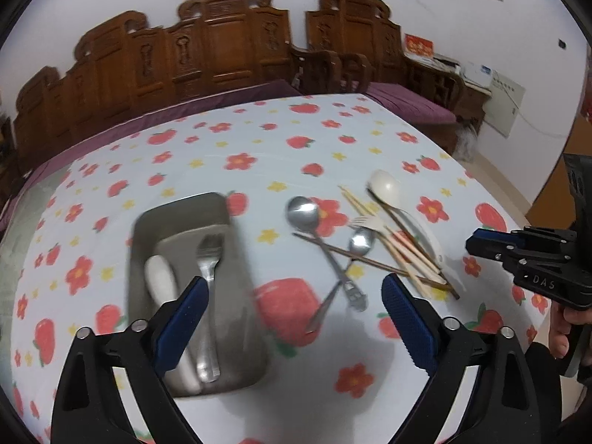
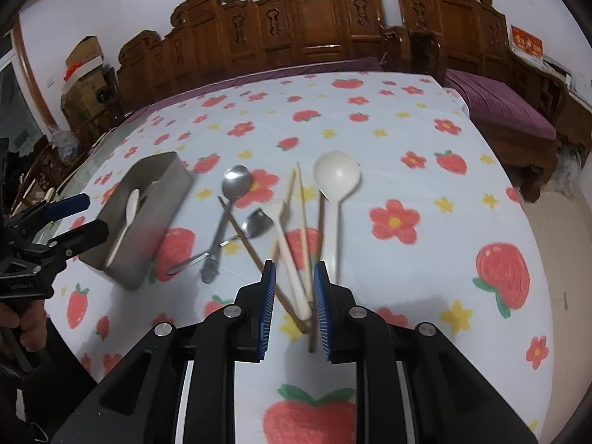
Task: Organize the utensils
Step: 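Grasp a steel spoon with the left tool while the right tool reaches toward the white ladle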
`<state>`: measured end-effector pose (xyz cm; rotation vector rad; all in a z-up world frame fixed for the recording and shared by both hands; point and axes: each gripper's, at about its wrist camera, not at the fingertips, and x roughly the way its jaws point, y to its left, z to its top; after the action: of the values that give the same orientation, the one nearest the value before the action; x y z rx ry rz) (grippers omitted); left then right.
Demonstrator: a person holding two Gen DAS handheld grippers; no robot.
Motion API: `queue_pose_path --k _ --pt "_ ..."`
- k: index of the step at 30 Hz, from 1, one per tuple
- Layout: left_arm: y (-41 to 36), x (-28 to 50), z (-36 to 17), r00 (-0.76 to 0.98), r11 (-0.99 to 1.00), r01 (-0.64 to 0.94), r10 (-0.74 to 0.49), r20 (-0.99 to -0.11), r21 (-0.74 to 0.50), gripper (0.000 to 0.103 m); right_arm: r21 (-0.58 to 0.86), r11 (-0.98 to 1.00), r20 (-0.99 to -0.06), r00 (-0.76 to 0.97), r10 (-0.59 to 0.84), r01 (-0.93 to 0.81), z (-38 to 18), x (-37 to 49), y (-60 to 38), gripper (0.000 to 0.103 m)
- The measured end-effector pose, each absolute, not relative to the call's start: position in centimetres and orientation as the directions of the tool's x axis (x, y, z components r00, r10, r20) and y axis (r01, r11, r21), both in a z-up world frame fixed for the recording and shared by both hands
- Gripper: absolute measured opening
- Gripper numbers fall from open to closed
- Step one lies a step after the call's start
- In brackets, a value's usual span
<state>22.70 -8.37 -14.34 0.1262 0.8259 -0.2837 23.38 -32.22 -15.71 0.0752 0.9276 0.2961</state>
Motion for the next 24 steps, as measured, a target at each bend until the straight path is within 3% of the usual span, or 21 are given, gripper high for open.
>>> queue_pose_path --k 9,17,19,24 --pt "-12.7 27.2 -18.3 0.544 0.947 0.32 -0.191 -0.817 -0.008 0.058 0.204 0.955 -0.777 0.558 0.292 -0.216 -16.4 23.8 -33.4 0.024" --pt "-14.2 30.4 -21.0 0.502 0.962 0.268 -0.101 -0.859 0.044 0.044 0.2 0.955 -0.775 0.561 0.291 -0.218 -16.3 23.8 -33.5 0.024" --pt "-14.6 30.7 -21.4 0.491 0.962 0.265 -0.074 -0.868 0.068 0.036 0.202 0.955 -0.774 0.563 0.291 -0.217 -16.1 23.8 -33.6 0.024" --pt "-14.8 31.5 -22.6 0.452 0.965 0.249 -0.04 -0.891 0.084 0.031 0.209 0.955 -0.771 0.565 0.292 -0.208 -16.0 24.0 -33.9 0.024"
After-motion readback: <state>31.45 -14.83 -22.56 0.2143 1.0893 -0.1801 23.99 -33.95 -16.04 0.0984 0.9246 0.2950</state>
